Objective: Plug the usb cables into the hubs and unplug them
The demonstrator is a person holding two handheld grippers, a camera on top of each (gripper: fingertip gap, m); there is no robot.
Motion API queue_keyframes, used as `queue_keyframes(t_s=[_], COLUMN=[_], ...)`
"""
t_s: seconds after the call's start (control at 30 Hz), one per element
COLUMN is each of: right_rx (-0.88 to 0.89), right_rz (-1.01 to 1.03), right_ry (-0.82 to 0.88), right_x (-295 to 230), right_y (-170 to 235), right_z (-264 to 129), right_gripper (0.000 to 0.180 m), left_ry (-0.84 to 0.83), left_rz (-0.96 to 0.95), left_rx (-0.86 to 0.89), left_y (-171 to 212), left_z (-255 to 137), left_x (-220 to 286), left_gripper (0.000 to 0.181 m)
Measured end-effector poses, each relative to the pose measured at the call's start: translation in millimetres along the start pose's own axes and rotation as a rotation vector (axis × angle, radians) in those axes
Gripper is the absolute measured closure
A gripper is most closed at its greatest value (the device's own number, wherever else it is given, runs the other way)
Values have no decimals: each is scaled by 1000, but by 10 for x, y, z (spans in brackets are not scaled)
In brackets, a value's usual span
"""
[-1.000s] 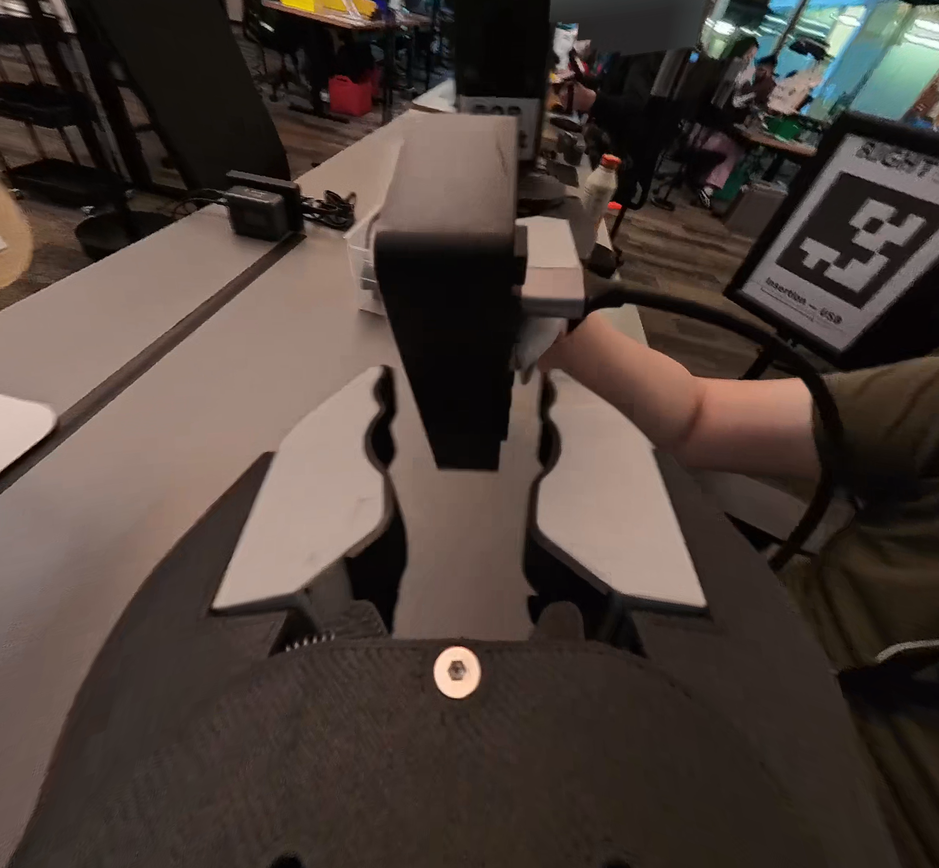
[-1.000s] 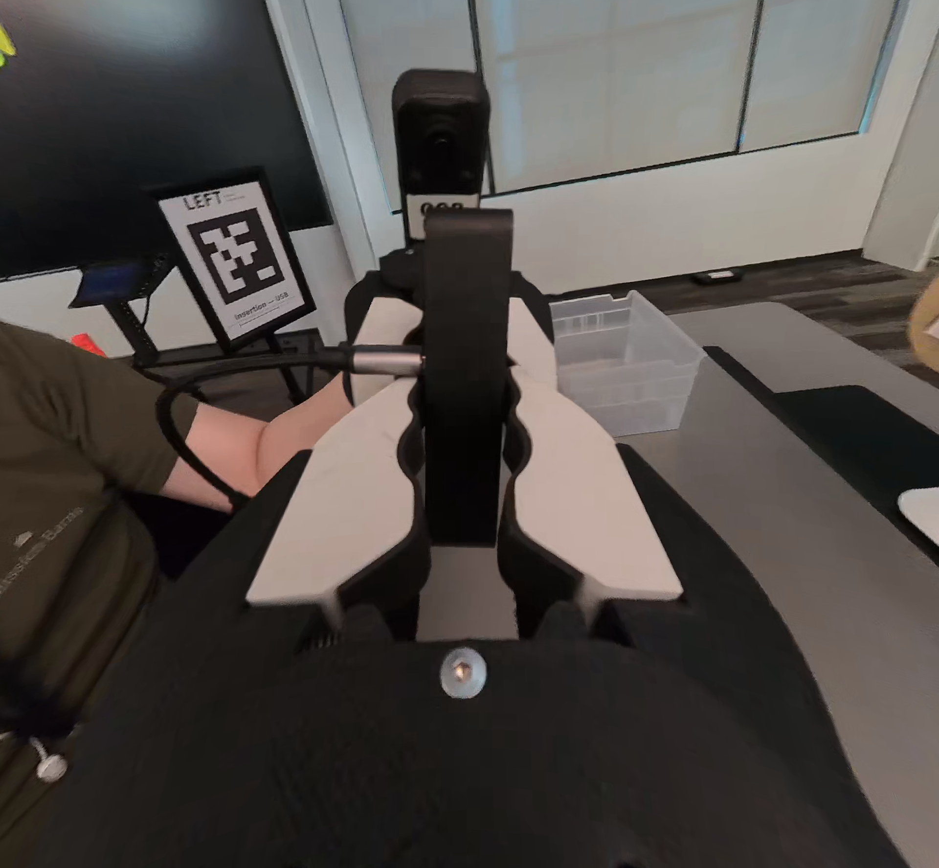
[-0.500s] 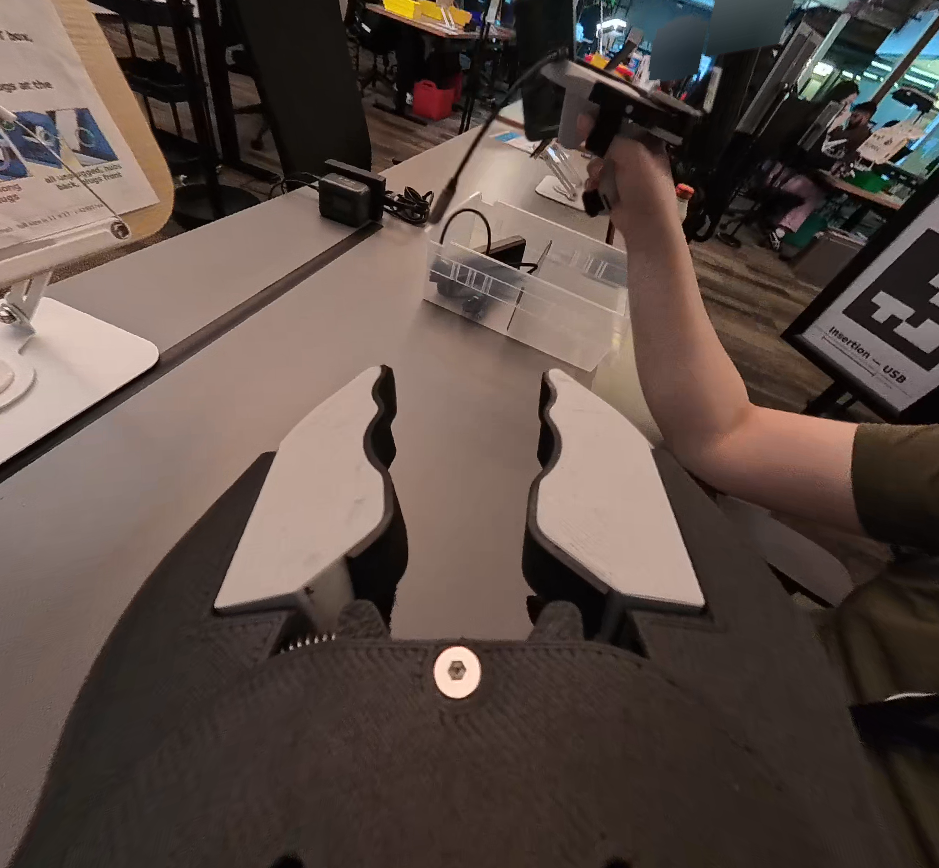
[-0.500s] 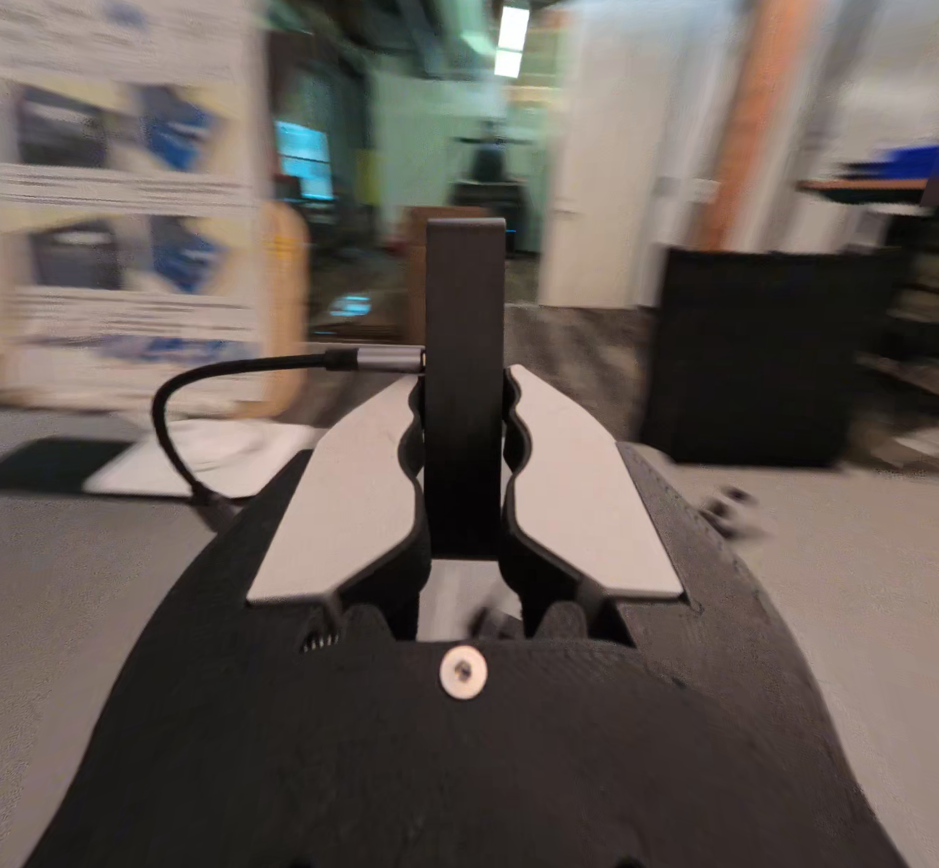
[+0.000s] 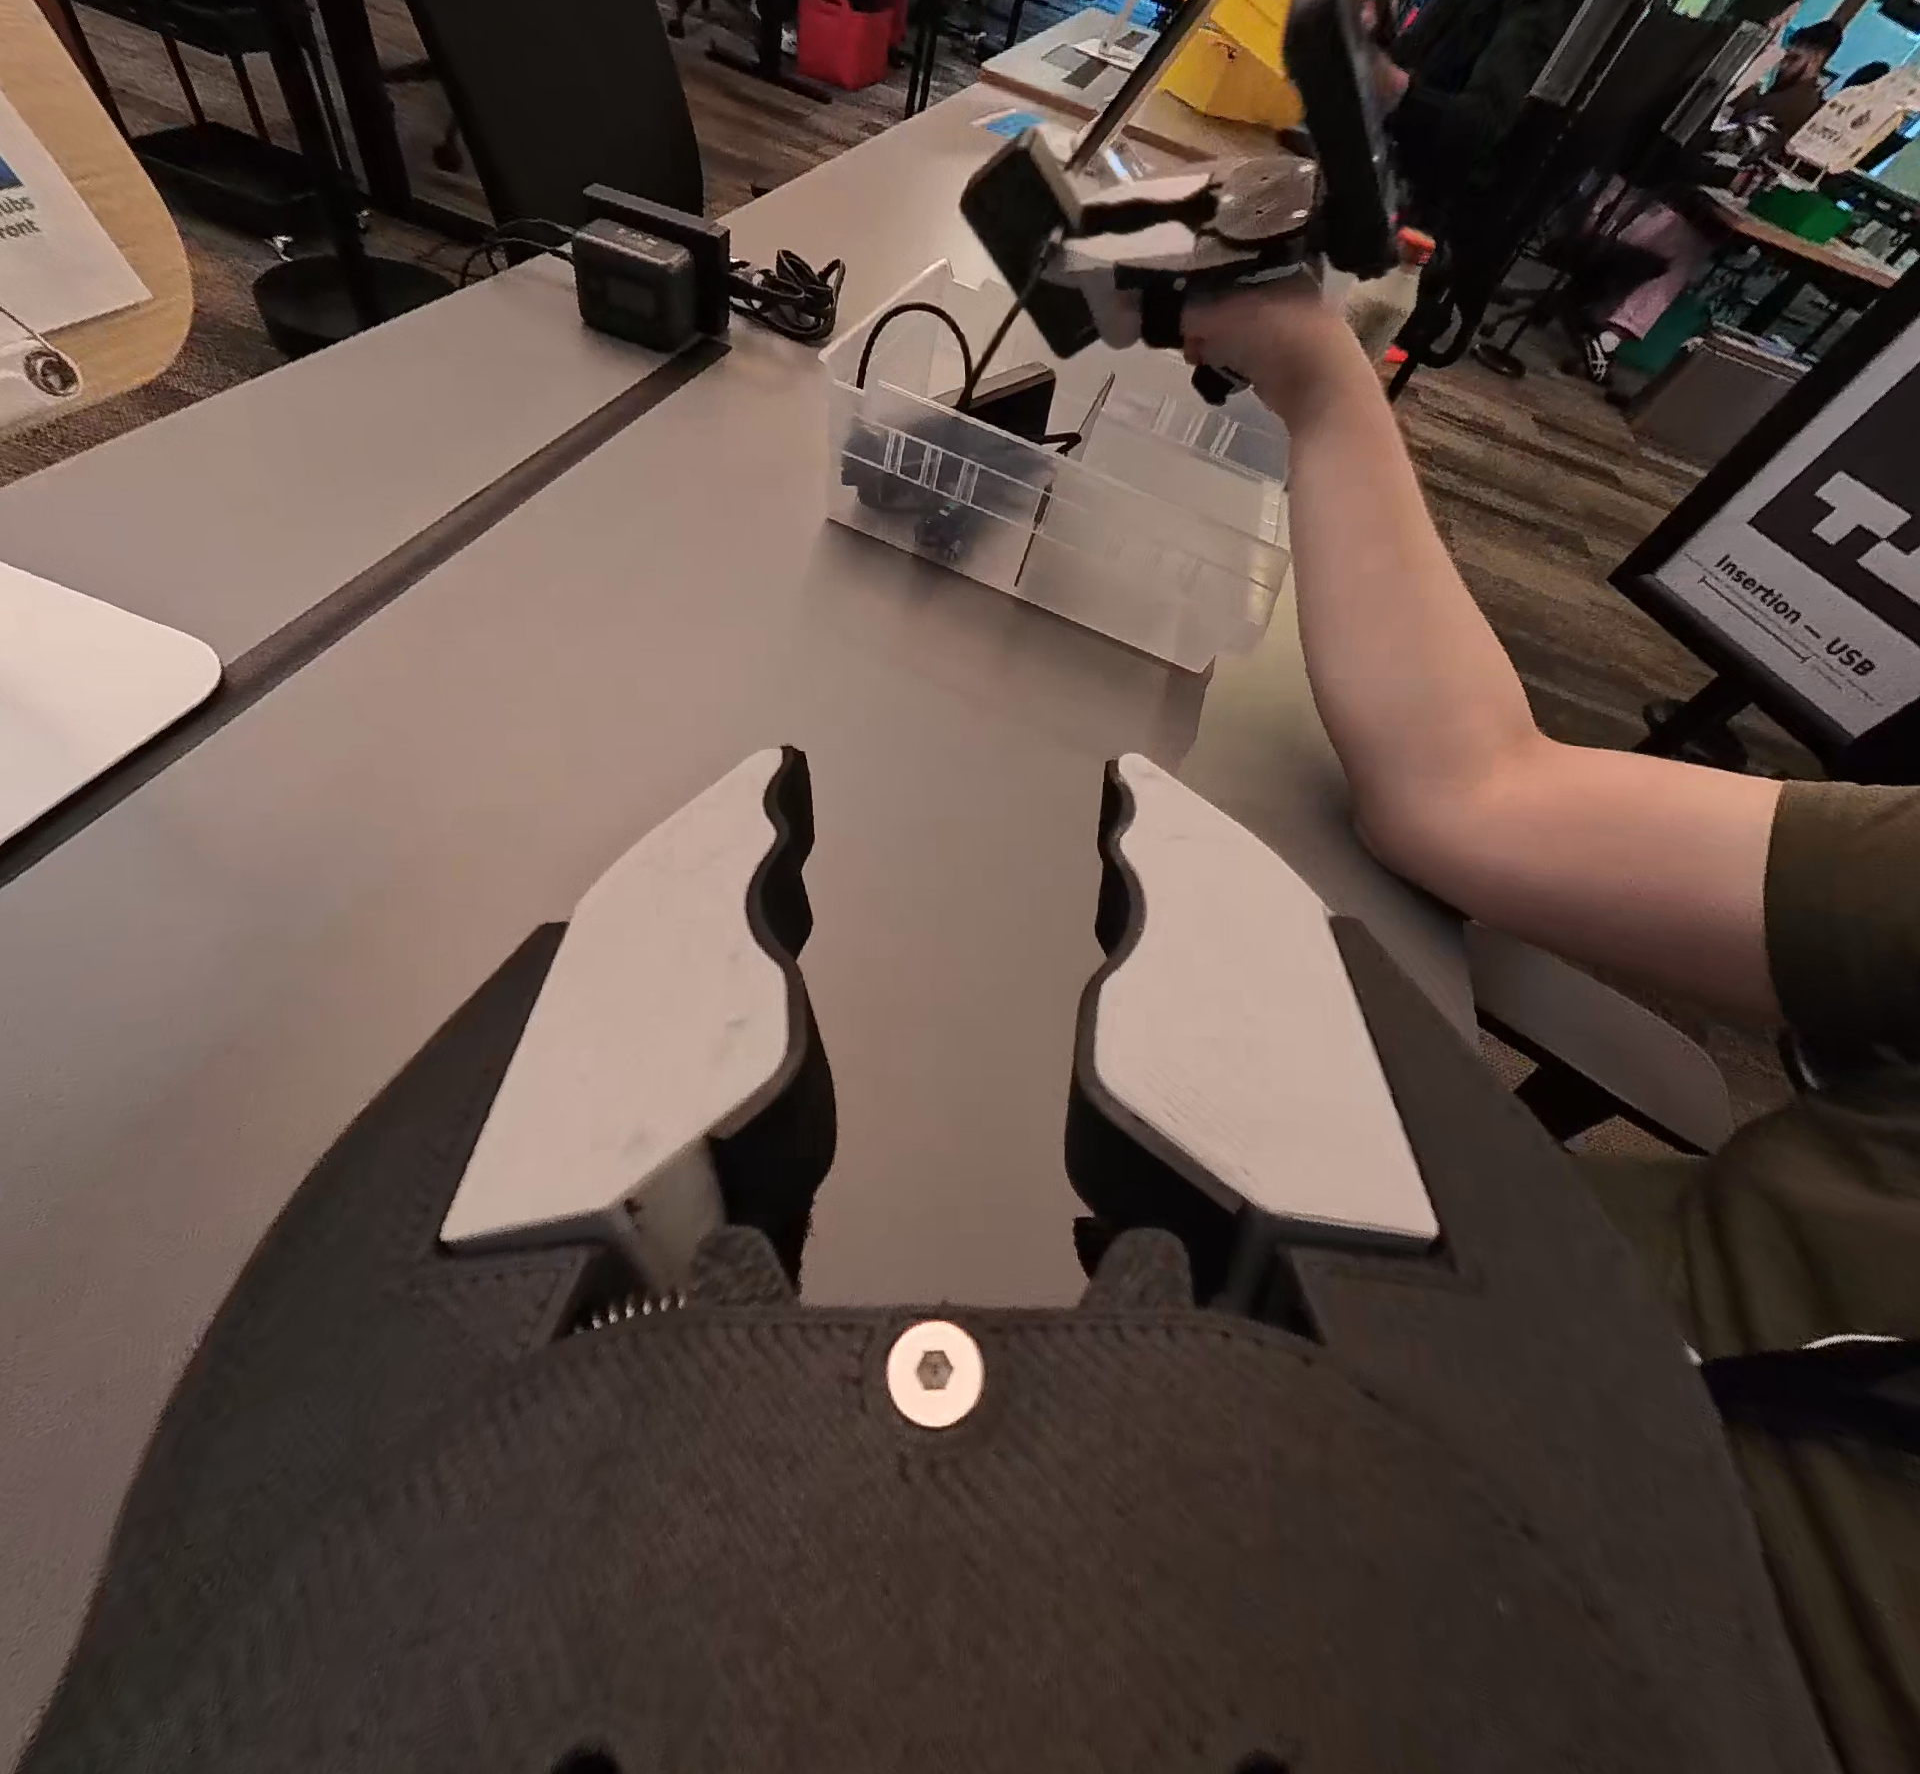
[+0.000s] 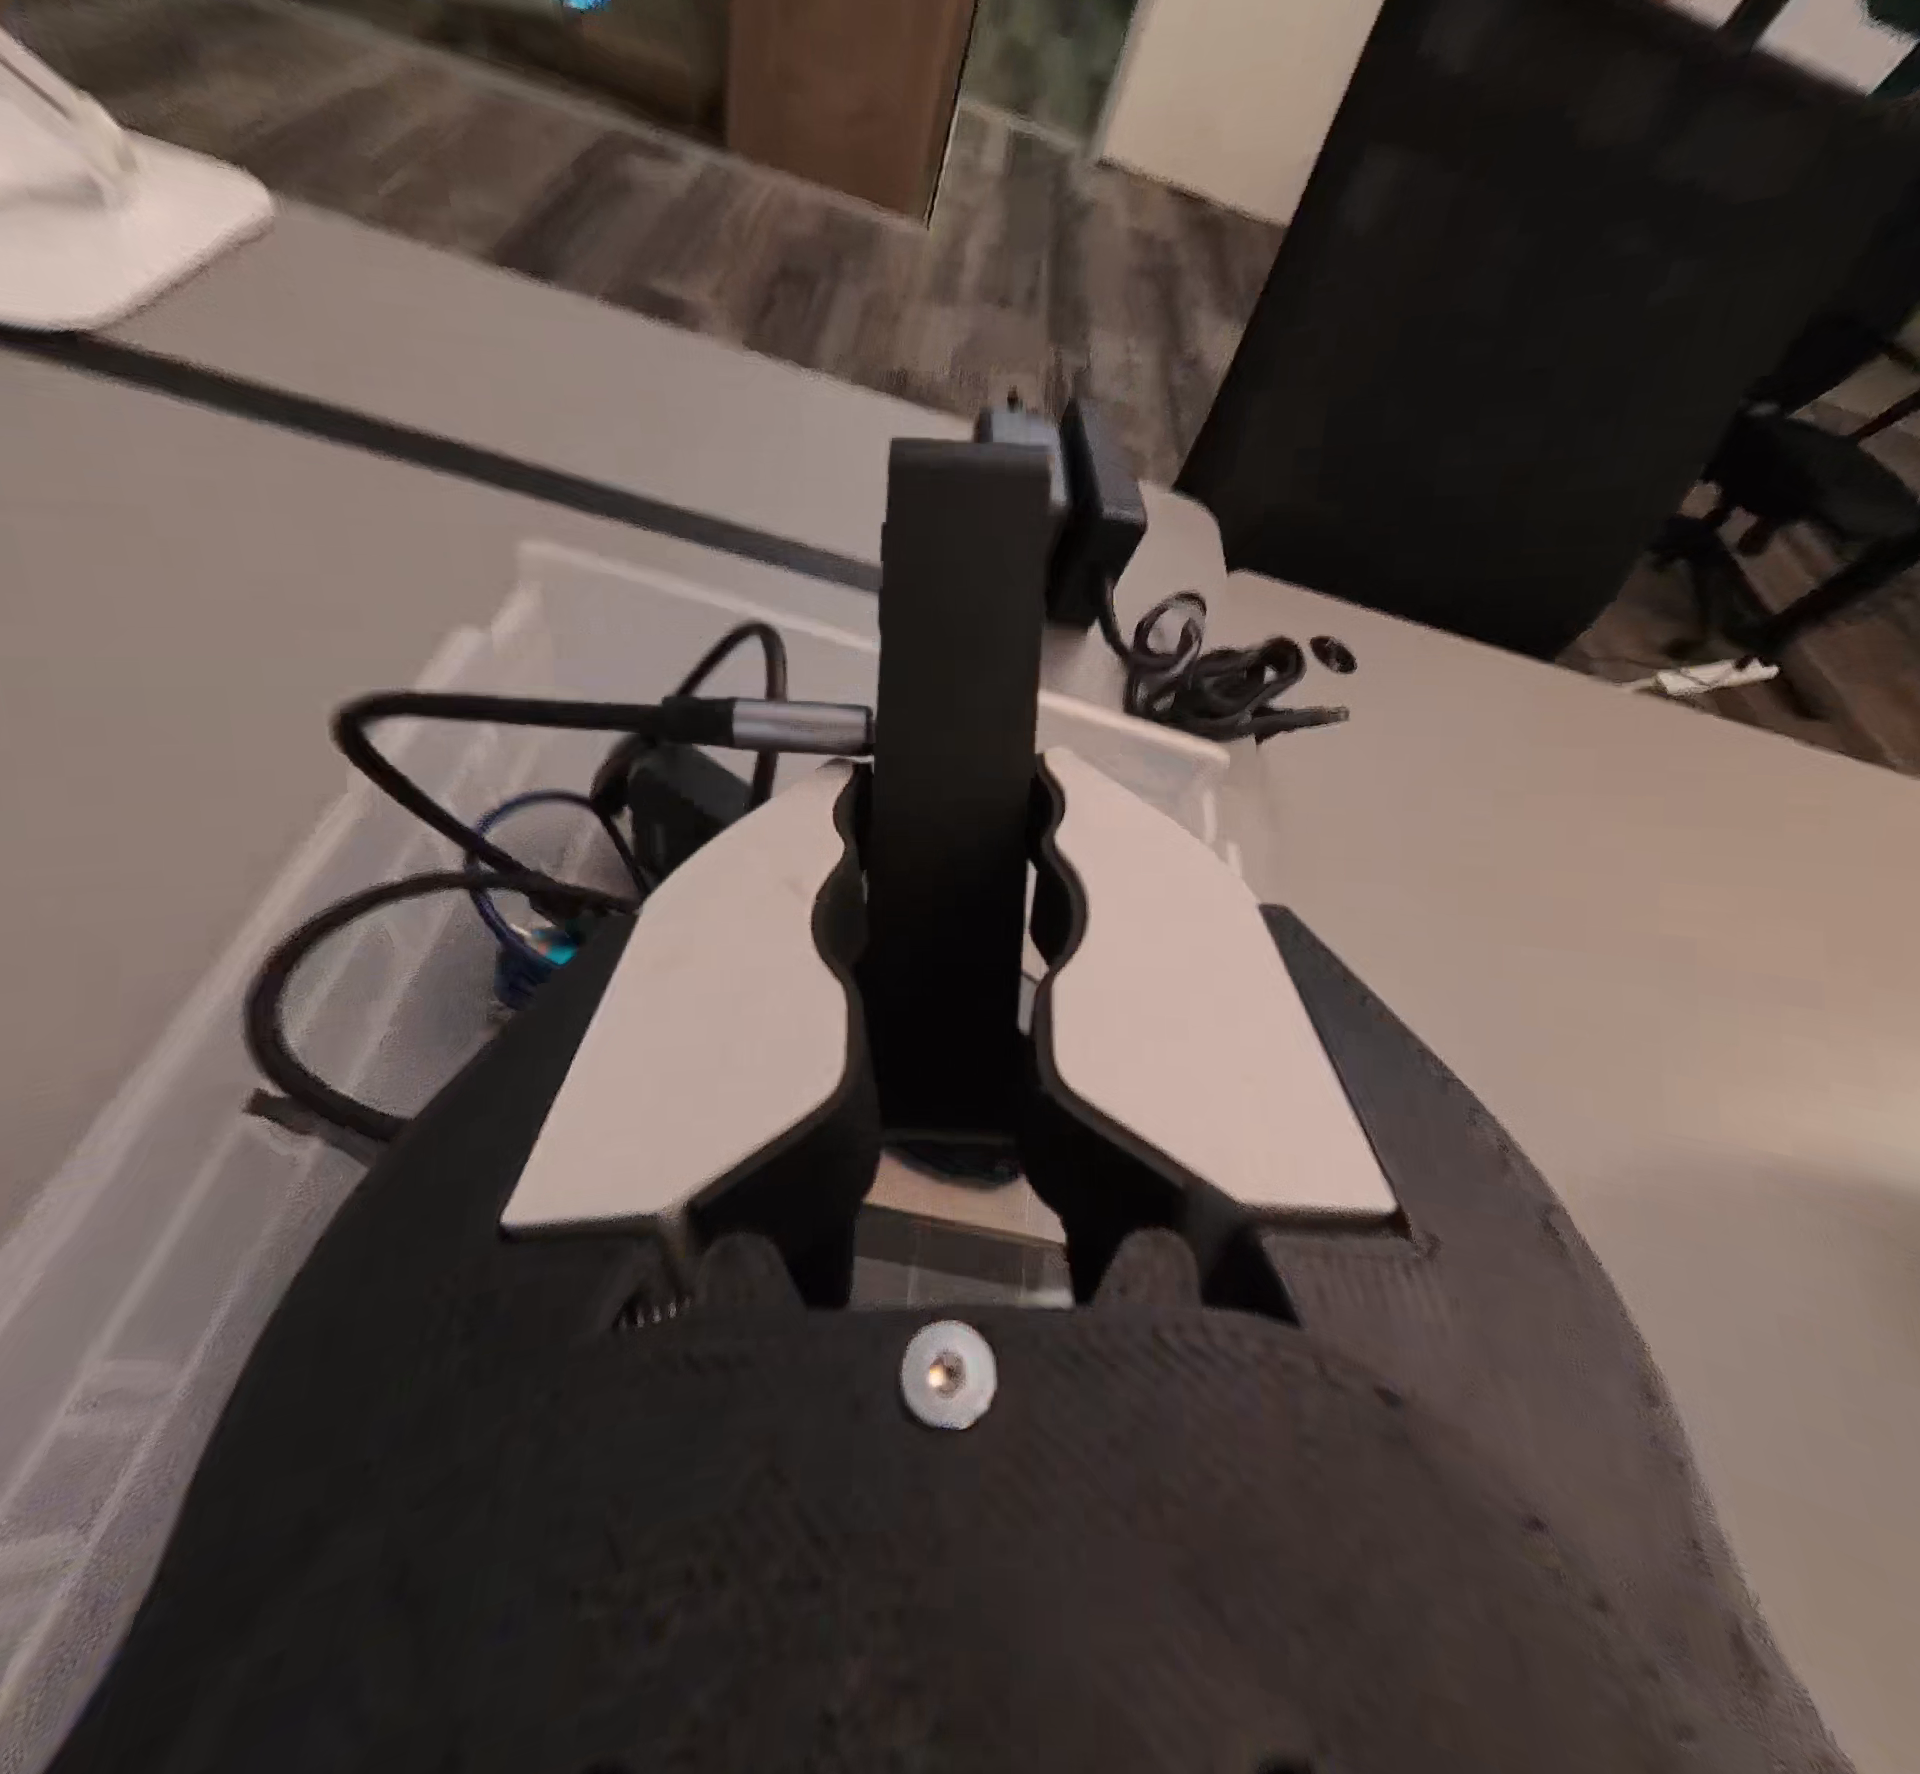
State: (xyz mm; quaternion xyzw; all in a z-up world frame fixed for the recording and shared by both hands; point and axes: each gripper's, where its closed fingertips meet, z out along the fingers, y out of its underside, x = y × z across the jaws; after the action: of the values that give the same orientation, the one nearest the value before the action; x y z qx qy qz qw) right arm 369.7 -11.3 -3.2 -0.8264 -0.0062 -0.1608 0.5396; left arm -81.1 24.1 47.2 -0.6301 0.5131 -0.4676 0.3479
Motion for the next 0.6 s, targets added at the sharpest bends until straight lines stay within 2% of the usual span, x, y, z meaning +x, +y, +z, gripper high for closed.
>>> queue_keyframes(t_s=[0.17, 0.3, 0.37, 0.5, 0.6], right_rx=[-47, -237, -220, -240, -284], right_rz=[52, 214, 275, 278, 275], right_ry=[2, -102, -118, -77, -38], right_x=[63, -60, -79, -29, 49], right_y=[256, 606, 586, 598, 601], right_z=[223, 358, 386, 317, 95], right_gripper=[150, 144, 145, 140, 128], left_ry=[7, 15, 14, 10, -13], left_rz=[-11, -15, -14, -16, -31], left_rx=[-36, -66, -77, -83, -64], left_y=[67, 118, 135, 147, 110], left_z=[36, 81, 95, 82, 7], left_x=[8, 16, 16, 8, -38], left_gripper=[130, 130, 130, 131, 131])
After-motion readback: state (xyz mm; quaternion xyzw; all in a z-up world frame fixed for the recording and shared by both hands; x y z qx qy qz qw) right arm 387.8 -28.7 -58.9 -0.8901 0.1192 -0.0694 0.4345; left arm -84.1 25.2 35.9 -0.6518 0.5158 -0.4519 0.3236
